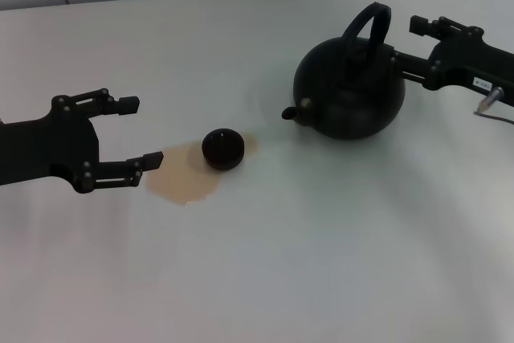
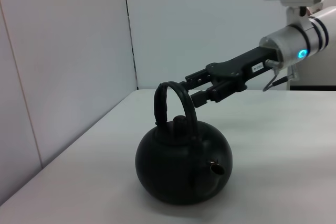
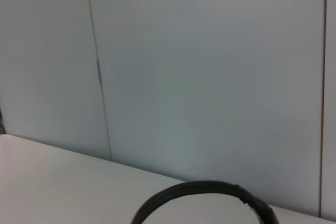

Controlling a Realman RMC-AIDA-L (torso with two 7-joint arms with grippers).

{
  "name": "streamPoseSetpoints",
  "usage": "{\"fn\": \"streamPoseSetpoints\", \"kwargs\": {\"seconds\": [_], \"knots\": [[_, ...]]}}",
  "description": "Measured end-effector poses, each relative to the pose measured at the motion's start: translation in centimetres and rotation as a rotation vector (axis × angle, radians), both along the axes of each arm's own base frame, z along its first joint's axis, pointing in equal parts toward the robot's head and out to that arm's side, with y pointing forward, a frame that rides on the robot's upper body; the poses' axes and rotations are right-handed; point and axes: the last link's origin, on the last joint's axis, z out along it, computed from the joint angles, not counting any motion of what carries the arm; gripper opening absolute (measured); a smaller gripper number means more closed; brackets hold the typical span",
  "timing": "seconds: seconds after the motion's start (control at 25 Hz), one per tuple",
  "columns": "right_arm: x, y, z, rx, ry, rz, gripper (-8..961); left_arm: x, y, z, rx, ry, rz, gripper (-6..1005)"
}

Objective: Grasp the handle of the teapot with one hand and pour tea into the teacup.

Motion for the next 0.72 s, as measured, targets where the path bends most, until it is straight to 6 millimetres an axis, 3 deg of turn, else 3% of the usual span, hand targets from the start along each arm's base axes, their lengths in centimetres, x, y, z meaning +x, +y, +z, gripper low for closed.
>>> {"fn": "streamPoseSetpoints", "kwargs": {"seconds": [0.44,0.72], "knots": [[-1.8,-4.4,1.6,-0.084,0.062,0.212,767,0.4,-0.6,0.1,-0.032,-0.023,-0.014,829],[-2.6,-6.6,1.1,-0.211,0.024,0.321,767,0.8,-1.8,0.2,-0.061,-0.049,-0.044,829]]}}
